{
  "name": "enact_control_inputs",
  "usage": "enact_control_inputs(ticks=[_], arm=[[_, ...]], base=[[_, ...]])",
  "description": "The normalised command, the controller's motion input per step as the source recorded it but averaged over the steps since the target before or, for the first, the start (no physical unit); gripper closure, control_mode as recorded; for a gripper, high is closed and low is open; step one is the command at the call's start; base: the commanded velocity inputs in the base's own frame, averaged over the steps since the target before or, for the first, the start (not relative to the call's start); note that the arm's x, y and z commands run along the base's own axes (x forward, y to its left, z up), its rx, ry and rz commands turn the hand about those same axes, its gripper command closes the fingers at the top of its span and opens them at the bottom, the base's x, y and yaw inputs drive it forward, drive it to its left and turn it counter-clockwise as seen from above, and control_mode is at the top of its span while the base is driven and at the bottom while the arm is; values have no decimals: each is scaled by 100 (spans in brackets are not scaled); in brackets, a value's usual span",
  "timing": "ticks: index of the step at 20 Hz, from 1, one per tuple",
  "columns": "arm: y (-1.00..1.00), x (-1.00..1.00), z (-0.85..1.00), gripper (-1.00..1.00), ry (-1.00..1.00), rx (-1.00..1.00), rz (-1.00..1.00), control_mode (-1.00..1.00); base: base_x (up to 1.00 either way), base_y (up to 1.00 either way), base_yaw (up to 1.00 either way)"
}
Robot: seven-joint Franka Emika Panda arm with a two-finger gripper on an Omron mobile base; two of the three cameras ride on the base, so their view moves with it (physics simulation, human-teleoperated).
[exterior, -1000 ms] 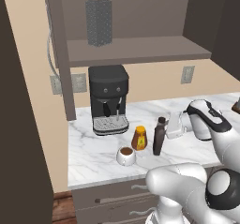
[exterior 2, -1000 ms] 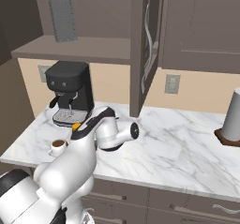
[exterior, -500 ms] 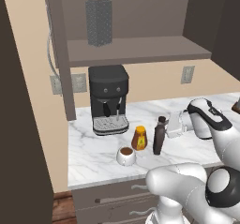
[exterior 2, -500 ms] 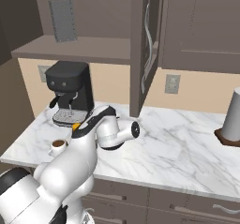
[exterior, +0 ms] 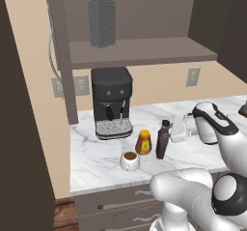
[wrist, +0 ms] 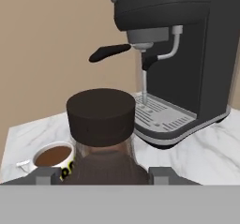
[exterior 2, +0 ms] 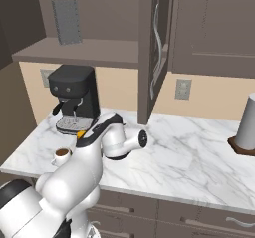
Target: Pick the syrup bottle and honey bottle from the cabinet and place them next to the mug.
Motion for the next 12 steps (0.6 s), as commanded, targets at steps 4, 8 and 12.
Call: enact_control_inputs(ticks=[4,8,12], arm=[[5,0,0,100,-2,0,0,-100],[2,0,0,100,0,0,0,-100],[0,0,0,100,0,0,0,-100]], base=[[0,0,0],[0,0,0],[0,0,0]])
